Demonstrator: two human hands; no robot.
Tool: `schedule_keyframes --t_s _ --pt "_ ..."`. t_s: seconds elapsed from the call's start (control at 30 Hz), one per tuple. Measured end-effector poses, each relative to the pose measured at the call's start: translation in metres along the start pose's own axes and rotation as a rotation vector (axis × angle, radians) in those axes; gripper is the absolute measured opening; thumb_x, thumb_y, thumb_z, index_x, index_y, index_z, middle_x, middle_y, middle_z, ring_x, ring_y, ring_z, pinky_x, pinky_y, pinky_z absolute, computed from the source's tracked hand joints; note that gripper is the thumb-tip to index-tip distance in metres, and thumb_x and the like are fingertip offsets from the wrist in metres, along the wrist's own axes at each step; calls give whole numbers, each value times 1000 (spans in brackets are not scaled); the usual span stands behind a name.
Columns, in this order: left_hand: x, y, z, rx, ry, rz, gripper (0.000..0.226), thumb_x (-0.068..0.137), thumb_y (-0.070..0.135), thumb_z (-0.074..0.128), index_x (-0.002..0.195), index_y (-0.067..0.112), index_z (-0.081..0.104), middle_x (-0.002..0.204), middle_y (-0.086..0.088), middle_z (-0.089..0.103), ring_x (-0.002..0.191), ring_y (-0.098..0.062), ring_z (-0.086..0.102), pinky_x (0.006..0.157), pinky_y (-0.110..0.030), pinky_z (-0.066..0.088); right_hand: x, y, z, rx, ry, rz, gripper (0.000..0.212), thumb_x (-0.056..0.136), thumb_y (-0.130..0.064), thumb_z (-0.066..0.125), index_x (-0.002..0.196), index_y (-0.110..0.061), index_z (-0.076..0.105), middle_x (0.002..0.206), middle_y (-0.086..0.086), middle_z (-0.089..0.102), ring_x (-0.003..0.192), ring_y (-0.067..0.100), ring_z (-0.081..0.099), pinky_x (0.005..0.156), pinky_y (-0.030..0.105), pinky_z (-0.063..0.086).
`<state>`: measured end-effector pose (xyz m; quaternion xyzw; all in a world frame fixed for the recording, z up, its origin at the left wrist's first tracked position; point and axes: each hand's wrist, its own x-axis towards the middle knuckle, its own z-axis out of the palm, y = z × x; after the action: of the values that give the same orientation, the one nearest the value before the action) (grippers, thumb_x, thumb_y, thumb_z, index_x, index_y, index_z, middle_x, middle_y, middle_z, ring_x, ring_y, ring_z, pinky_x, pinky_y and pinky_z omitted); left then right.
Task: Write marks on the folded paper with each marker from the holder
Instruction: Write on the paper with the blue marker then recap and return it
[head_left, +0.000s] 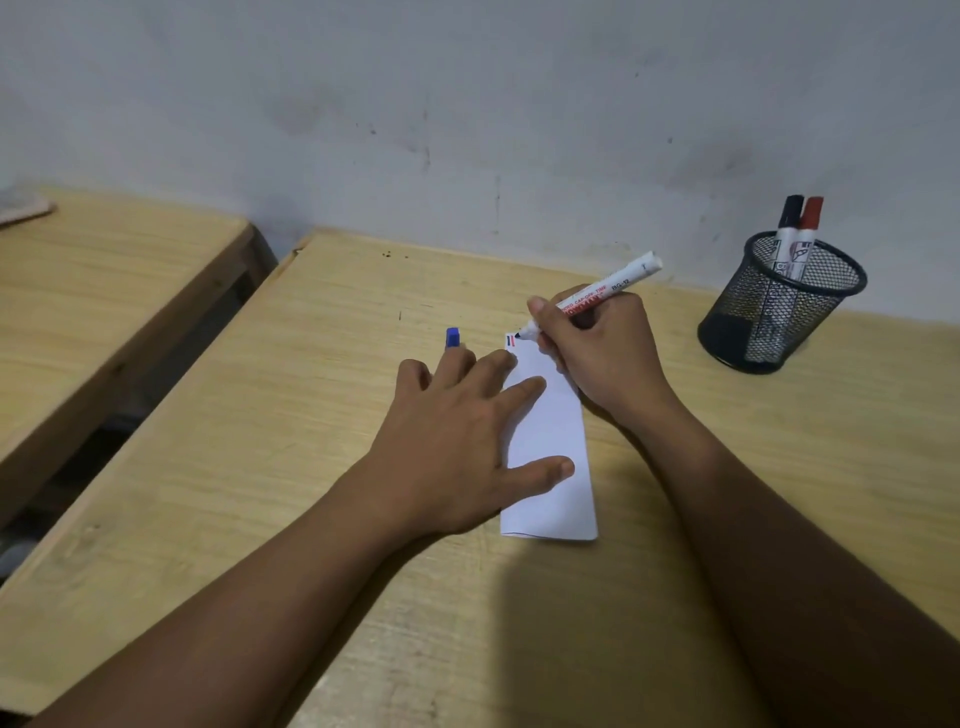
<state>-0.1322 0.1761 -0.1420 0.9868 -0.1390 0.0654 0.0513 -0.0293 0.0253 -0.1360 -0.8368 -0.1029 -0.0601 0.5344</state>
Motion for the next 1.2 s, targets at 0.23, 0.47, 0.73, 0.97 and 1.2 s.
schedule_keyframes --t_s 0.23,0.47,0.73,0.97,1.2 --pt "1 1 -1 21 -17 -4 80 81 82 23 144 36 39 153 4 38 129 -23 34 92 -46 31 0 0 1 -46 14 7 28 93 -39 67 75 -19 74 68 -2 74 57 9 67 63 31 59" --pt "1 1 0 32 -35 -3 81 81 82 22 146 37 38 154 4 37 129 -22 34 93 -46 30 0 1 2 -45 5 11 29 93 -39 66 78 -15 75 66 -2 71 53 6 64 58 26 51" --pt "-8 8 5 50 -117 -1 86 84 78 2 155 30 11 165 -2 12 144 -26 15 107 -53 21 1 2 2 -53 -3 15 28 94 -38 66 83 -14 76 68 -4 72 54 4 66 55 23 52" --pt "-8 9 7 45 -166 -7 89 83 78 -1 156 28 1 167 -3 2 149 -27 5 112 -57 14 2 4 4 -68 3 28 29 94 -40 65 85 -14 75 71 -6 72 56 0 67 56 20 51" --pt "-8 9 7 46 -181 -9 88 83 78 -1 156 28 0 167 -3 0 149 -27 3 113 -58 13 2 4 5 -74 7 37 28 93 -39 66 88 -13 75 75 -4 73 62 6 70 59 21 54"
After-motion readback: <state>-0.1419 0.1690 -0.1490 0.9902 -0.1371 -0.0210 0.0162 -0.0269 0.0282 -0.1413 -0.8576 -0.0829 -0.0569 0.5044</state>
